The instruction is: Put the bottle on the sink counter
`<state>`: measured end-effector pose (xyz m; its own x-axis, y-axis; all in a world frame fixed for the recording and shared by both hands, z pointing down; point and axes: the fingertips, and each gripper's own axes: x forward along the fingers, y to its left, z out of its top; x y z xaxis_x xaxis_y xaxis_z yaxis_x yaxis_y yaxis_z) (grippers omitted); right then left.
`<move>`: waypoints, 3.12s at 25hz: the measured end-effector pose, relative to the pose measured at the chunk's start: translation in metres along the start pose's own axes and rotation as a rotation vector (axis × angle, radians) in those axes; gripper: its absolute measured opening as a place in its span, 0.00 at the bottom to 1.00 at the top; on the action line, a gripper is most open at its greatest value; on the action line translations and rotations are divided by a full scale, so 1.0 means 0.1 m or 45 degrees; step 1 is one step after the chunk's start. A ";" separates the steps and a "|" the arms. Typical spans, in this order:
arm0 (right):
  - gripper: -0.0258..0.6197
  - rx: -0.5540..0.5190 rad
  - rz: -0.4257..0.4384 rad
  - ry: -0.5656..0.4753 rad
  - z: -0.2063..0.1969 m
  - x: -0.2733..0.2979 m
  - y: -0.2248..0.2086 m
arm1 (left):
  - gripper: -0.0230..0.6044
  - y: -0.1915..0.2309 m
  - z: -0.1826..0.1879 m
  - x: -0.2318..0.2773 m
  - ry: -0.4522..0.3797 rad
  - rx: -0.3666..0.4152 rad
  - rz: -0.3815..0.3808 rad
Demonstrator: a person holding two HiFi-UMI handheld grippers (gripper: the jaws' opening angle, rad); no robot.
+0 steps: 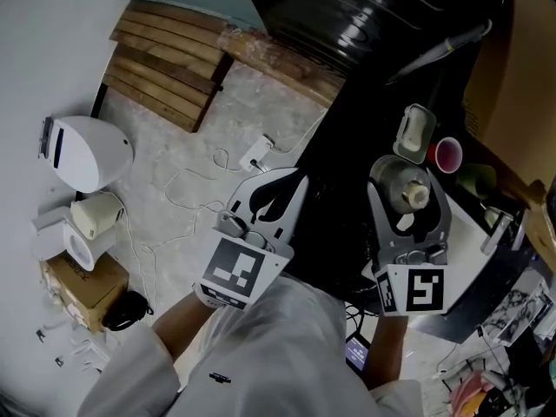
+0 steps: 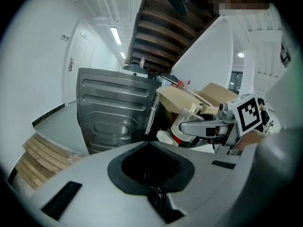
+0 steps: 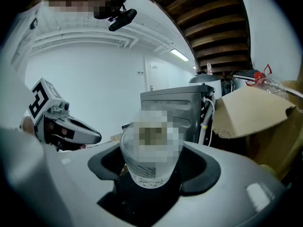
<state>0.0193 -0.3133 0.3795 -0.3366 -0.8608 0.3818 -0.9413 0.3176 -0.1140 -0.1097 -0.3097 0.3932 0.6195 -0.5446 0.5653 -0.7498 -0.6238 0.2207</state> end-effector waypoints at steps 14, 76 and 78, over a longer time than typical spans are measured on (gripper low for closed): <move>0.57 0.059 -0.089 0.024 -0.24 0.79 -0.16 | 0.05 0.46 -0.03 0.41 0.018 -0.022 -0.008; 0.59 0.124 -0.310 0.057 -0.61 1.73 -0.56 | 0.05 1.01 -0.42 1.11 0.075 -0.091 0.017; 0.59 0.120 -0.306 0.043 -0.53 1.68 -0.55 | 0.05 1.00 -0.39 1.06 0.071 -0.087 0.021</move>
<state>0.0159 -0.4545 0.4989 -0.1036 -0.8929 0.4381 -0.9927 0.0658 -0.1006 -0.1279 -0.4079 0.5065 0.5945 -0.5213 0.6122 -0.7750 -0.5743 0.2636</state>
